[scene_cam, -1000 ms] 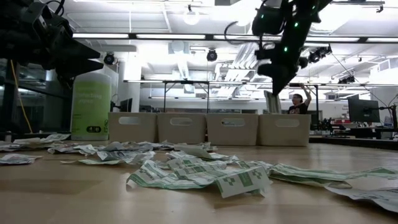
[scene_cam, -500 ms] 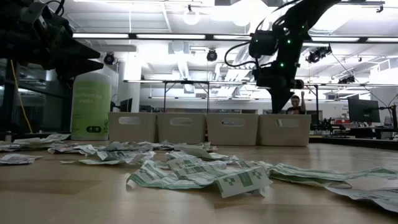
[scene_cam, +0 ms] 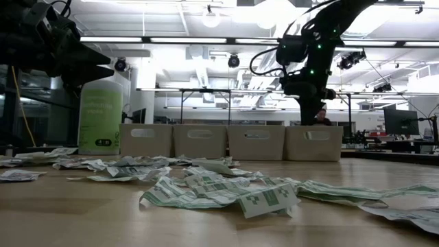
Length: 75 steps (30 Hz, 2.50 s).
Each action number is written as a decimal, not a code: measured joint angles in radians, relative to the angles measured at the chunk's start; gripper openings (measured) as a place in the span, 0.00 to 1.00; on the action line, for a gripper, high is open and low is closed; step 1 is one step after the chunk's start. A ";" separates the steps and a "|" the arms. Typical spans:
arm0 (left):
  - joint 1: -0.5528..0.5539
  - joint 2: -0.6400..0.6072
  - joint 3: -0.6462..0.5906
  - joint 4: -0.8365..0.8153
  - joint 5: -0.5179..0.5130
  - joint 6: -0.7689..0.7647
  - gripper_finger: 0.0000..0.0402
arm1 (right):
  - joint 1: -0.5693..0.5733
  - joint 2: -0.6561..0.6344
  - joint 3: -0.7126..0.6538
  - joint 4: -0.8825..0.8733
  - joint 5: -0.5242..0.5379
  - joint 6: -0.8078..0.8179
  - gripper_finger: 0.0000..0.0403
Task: Pick & Place First Aid Supplies
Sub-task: Put the bandage into the right gray bin, then put the towelette pack into the middle right gray bin
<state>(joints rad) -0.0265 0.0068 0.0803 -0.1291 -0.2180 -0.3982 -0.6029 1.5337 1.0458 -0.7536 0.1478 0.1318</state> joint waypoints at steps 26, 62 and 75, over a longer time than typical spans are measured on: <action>0.000 0.000 0.000 0.000 0.000 0.000 0.37 | 0.000 0.075 -0.002 0.008 0.065 0.025 0.19; 0.000 0.000 0.000 0.000 0.000 0.000 0.37 | 0.330 -0.285 -0.014 -0.045 -0.156 0.269 0.35; 0.000 0.000 0.000 0.000 0.000 0.000 0.37 | 0.746 -0.284 -0.183 0.108 -0.177 0.476 0.35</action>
<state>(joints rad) -0.0265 0.0071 0.0801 -0.1291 -0.2180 -0.3981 0.1434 1.2495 0.8631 -0.6453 -0.0288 0.6079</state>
